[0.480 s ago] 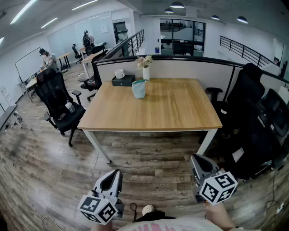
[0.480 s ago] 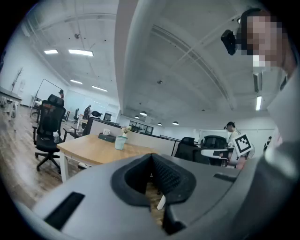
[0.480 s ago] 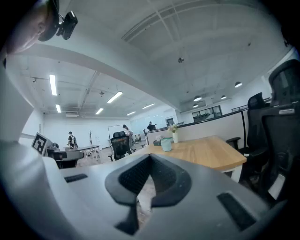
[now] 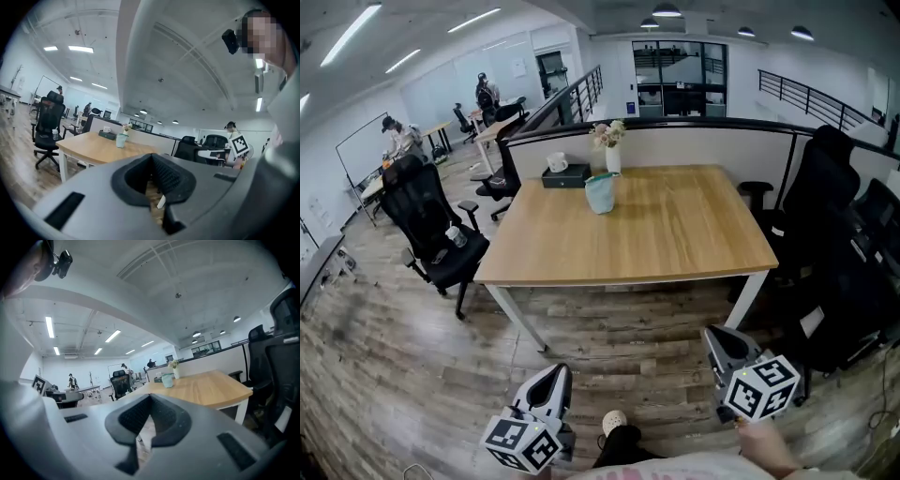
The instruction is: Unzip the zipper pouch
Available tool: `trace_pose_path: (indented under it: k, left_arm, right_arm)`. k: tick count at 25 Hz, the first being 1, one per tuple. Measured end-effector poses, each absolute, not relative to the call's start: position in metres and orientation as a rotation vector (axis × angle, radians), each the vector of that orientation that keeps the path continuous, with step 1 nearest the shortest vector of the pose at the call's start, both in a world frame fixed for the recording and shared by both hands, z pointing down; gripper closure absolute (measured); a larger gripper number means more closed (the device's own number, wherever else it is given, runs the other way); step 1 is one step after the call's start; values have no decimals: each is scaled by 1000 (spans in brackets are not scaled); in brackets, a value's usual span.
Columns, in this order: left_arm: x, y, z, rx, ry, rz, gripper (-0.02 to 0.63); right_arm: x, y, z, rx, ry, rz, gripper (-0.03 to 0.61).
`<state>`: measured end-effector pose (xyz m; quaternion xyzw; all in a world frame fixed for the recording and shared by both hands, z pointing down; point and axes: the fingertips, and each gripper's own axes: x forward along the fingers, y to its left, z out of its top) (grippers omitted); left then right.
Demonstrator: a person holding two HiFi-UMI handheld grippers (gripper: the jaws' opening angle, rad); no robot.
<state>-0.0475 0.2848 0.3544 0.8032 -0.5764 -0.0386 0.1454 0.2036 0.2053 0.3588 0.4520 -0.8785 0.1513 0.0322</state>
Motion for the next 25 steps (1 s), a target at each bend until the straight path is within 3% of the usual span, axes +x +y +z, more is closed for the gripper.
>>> trace_pose_path:
  k: [6, 15, 25]
  left_arm:
    - [-93, 208, 352, 2261, -1636, -255, 614]
    - [-153, 70, 310, 2432, -1638, -190, 612]
    - [-183, -39, 364, 2337, -1522, -146, 612]
  right_arm:
    - [164, 139, 368, 1379, -2667, 468, 583]
    - [103, 3, 325, 1463, -2780, 431, 581]
    - [64, -86, 400, 1467, -2638, 714, 581]
